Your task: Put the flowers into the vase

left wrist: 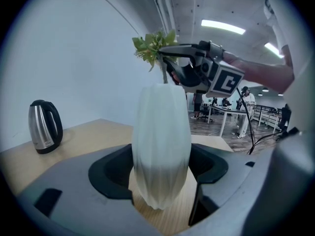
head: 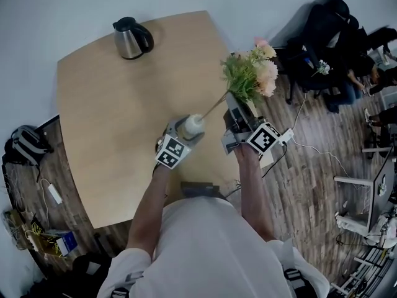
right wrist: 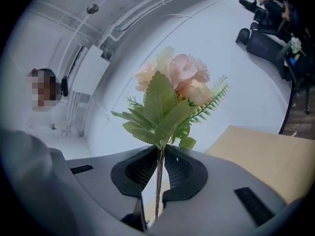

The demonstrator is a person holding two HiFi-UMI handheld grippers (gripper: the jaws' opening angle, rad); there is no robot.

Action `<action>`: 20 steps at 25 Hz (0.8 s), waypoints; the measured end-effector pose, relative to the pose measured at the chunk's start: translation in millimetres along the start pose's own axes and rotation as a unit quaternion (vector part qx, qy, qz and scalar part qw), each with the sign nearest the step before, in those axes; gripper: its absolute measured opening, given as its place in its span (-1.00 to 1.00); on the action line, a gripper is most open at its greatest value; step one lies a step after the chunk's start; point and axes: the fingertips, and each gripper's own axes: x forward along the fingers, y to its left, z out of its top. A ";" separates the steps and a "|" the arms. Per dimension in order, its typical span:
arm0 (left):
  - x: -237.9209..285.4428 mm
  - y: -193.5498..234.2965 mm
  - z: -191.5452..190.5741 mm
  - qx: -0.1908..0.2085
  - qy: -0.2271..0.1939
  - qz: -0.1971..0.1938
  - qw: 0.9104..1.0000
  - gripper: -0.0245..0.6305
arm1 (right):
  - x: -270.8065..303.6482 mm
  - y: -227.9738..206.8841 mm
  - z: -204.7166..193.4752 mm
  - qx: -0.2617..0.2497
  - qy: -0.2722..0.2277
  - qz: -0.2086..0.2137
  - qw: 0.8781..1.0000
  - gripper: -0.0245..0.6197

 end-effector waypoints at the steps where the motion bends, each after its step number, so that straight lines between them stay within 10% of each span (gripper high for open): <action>1: -0.3 0.4 0.4 0.000 0.001 0.000 1.000 0.13 | 1.4 1.5 -3.9 -0.013 0.009 -0.002 1.000 -0.76; 20: -7.5 9.3 14.8 0.003 0.023 0.024 0.999 0.13 | 11.7 24.9 -82.9 -0.144 0.131 0.009 0.981 -0.76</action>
